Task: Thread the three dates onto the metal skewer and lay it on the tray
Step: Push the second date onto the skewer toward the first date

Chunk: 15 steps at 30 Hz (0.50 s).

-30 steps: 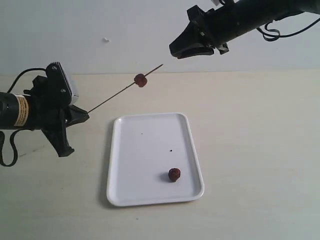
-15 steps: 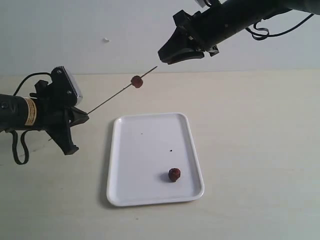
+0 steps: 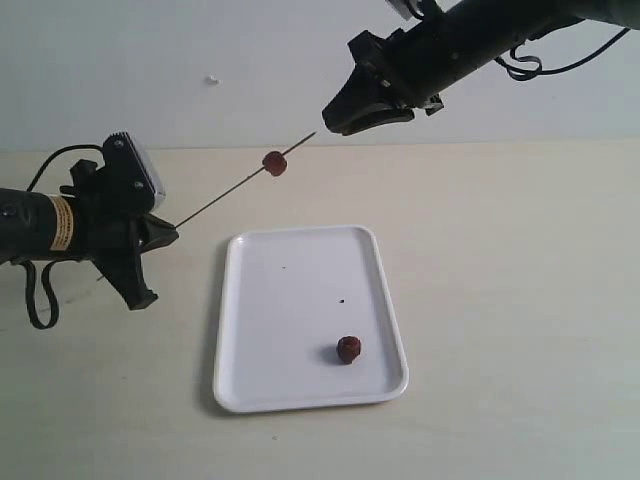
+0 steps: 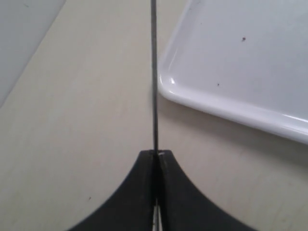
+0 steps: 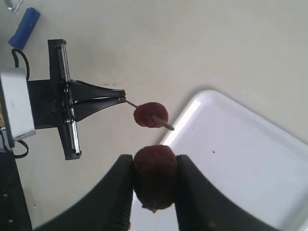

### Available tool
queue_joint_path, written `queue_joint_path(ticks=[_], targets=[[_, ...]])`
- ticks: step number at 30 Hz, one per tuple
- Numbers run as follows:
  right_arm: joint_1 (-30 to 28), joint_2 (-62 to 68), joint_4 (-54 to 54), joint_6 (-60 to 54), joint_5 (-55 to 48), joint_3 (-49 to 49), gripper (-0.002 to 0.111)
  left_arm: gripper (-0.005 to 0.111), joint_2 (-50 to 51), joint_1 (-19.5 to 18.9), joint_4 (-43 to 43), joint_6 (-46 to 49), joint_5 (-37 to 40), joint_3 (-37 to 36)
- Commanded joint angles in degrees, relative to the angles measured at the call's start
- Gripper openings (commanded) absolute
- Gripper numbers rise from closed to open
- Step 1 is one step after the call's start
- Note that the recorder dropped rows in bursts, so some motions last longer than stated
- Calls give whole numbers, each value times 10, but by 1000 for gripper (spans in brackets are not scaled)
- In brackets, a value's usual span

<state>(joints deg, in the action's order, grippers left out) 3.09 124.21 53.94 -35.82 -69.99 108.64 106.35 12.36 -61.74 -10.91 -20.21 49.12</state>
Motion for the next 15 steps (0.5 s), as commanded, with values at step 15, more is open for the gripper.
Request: queue_joint_path(ticks=[15], targets=[[-1, 12, 18, -9, 0, 3, 27, 0, 1, 7, -23, -2, -55, 0]])
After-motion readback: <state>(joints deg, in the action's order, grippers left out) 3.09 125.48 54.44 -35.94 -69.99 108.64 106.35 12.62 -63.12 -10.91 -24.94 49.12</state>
